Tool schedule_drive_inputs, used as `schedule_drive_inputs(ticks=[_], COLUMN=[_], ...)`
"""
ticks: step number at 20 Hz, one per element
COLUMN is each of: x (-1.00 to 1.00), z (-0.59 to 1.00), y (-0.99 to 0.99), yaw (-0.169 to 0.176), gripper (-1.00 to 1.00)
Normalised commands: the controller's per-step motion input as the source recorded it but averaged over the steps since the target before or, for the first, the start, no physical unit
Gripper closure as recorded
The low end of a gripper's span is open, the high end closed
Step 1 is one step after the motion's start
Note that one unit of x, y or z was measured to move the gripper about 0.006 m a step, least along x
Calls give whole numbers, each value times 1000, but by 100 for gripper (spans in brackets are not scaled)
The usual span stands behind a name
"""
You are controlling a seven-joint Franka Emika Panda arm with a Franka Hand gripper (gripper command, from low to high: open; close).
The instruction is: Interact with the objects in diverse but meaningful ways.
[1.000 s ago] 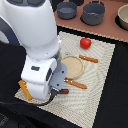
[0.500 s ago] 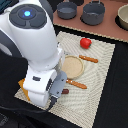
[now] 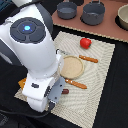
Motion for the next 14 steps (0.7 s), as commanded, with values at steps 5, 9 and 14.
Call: schedule_drive_inputs(ticks=[5,9,14], x=[313,341,461], z=[-99,-59,98], y=[-90,-29,22], yaw=[0,0,0], gripper=[100,100,100])
